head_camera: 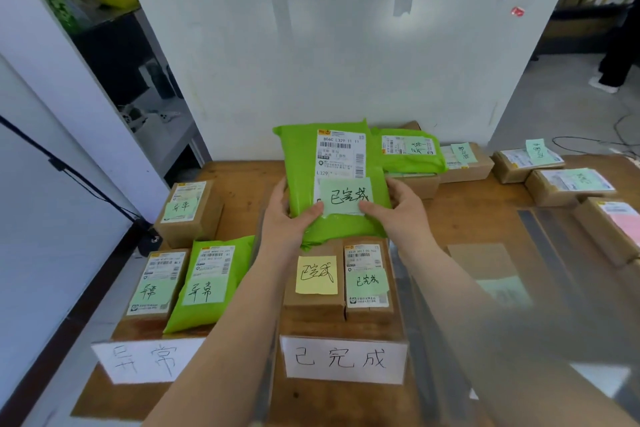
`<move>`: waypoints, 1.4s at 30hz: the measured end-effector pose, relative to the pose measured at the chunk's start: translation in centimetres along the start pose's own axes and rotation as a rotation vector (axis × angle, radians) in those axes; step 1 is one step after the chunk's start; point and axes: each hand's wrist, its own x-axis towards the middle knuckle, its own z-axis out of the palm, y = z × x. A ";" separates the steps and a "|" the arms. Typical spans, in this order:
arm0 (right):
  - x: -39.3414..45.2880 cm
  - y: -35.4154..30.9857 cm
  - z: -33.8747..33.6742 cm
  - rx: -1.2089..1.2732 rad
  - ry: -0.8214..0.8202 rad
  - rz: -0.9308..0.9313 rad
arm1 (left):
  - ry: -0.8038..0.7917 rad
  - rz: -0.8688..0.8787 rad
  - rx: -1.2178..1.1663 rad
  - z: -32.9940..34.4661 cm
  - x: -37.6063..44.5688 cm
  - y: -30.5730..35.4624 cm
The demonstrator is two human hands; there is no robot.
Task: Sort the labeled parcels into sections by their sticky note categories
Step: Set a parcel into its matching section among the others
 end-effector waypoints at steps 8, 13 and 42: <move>2.8 0.9 1.4 -0.160 -0.029 0.048 | -0.031 0.035 0.171 -1.2 3.3 -1.5; 5.5 1.9 2.6 -0.276 -0.049 0.097 | -0.051 -0.014 0.217 -1.5 6.5 -3.2; 13.7 12.8 7.2 -0.850 -0.308 0.414 | -0.169 -0.434 0.664 -2.2 15.7 -15.5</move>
